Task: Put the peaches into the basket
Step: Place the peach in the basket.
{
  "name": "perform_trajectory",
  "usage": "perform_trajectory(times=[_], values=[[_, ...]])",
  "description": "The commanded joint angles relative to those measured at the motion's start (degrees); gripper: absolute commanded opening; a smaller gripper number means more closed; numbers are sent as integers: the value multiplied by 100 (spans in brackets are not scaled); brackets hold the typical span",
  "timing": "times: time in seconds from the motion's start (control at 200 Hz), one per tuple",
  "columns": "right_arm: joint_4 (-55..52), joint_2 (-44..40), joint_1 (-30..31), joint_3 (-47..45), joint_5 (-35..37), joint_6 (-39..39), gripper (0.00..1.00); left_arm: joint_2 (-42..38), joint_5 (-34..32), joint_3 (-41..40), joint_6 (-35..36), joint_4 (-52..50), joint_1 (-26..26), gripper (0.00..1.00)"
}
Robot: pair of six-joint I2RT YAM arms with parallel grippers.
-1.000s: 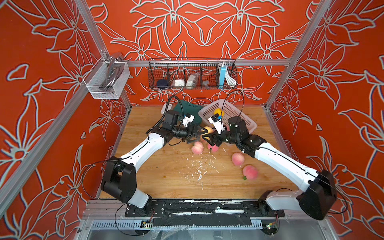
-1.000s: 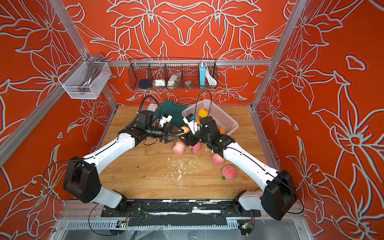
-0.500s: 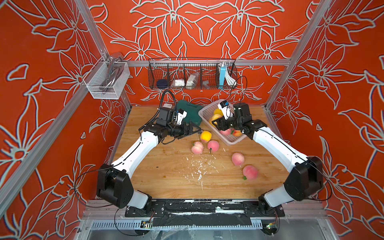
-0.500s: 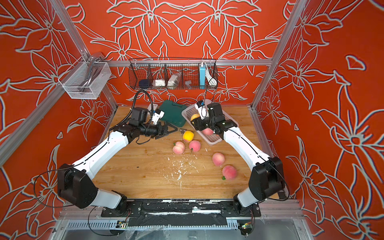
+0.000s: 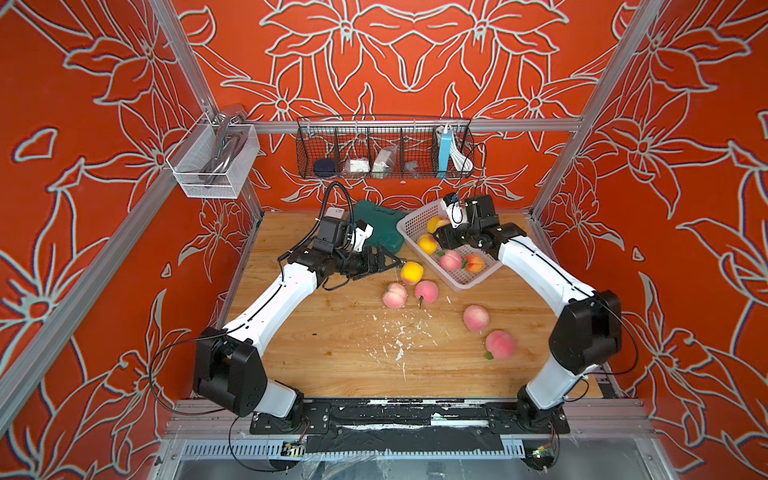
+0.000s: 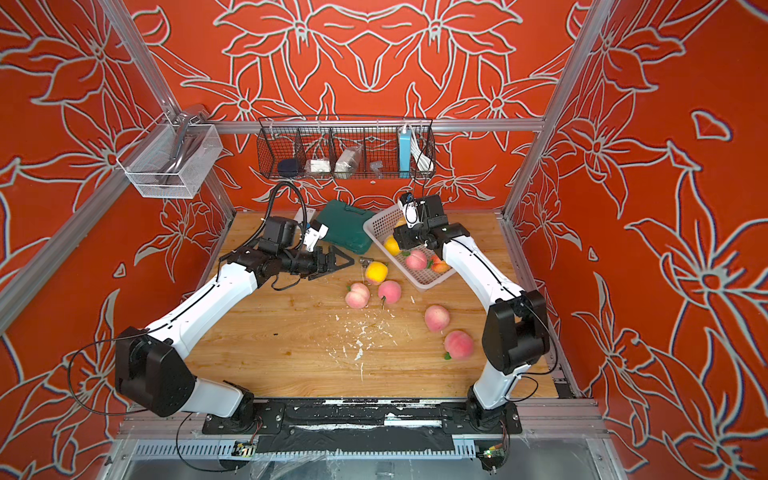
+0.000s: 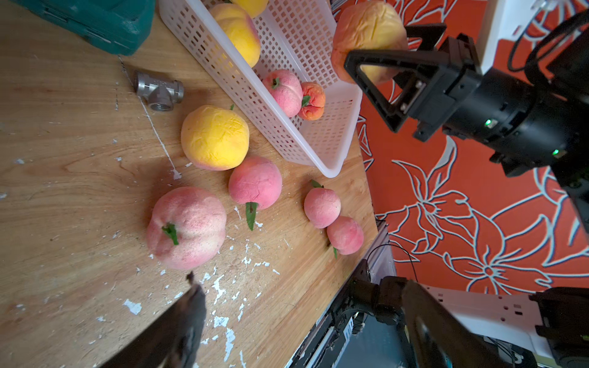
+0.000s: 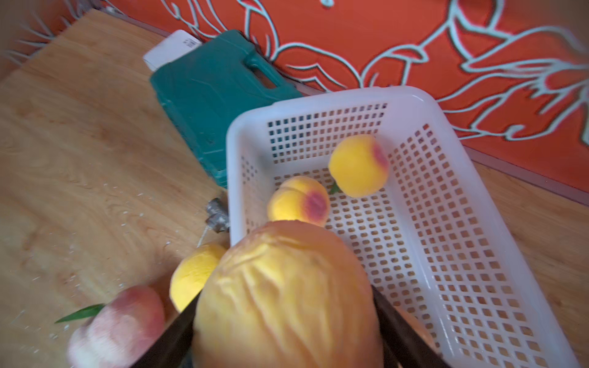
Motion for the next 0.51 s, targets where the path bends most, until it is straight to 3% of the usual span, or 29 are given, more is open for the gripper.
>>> perform_trajectory(times=[0.0, 0.21, 0.5], values=[[167, 84, 29, 183, -24, 47, 94, -142, 214, -43, -125, 289, -94, 63], [175, 84, 46, 159, -94, 27, 90, -125, 233, -70, -212, 401, -155, 63], [120, 82, 46, 214, -150, -27, 76, -142, 212, -40, -212, 389, -165, 64]])
